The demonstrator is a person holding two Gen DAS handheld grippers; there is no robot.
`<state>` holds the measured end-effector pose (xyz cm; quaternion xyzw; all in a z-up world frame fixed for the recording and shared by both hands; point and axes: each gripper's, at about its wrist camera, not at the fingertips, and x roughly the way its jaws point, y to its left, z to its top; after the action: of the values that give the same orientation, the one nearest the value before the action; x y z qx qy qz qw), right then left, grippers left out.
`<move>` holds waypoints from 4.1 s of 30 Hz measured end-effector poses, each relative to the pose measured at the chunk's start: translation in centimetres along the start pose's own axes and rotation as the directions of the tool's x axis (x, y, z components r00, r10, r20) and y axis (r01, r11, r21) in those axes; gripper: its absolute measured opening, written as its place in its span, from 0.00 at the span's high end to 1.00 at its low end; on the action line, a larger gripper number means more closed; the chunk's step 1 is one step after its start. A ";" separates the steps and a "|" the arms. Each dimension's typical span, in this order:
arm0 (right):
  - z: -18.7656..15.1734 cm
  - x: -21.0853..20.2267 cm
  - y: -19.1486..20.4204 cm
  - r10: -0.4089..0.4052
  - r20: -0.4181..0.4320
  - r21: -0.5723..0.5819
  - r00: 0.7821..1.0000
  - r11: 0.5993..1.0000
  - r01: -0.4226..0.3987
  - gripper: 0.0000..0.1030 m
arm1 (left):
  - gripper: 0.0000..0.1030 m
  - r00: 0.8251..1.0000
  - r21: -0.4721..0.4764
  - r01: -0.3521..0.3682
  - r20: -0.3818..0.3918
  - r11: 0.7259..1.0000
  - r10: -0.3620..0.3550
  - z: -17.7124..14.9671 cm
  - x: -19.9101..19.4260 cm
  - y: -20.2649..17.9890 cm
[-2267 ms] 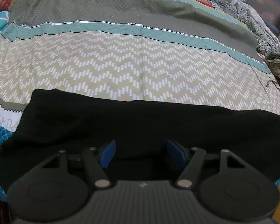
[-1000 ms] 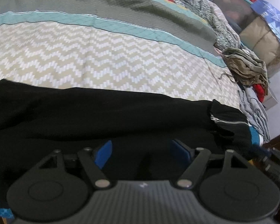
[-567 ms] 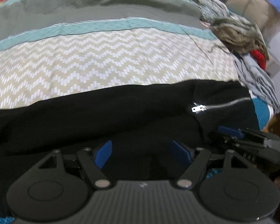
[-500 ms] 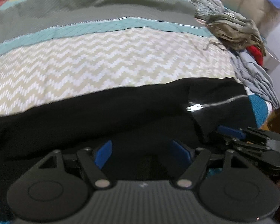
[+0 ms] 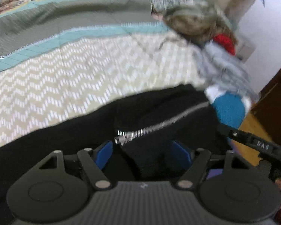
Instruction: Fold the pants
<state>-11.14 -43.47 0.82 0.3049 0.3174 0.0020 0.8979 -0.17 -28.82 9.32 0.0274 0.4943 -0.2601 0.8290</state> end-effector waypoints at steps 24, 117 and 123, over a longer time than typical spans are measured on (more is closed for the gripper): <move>0.4 -3.1 1.3 -0.085 0.174 -0.050 0.981 0.994 0.096 0.64 | 0.19 0.999 0.005 -0.033 -0.017 0.999 0.033 -3.2 -1.6 1.4; -5.9 7.0 25.8 0.264 -0.300 -0.309 0.917 0.882 -0.355 0.81 | 0.27 0.913 -0.353 -0.112 0.333 0.929 0.237 -12.7 -16.5 18.5; -6.5 9.5 20.6 0.080 -0.310 -0.298 0.948 0.938 -0.176 0.60 | 0.28 0.950 -0.222 -0.145 0.242 0.964 0.198 -9.7 -11.2 14.9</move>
<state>-3.37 -21.32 2.79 0.1709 0.4214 0.1579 0.8765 -5.40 -8.50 10.58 -0.0484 0.4001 -0.1367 0.9050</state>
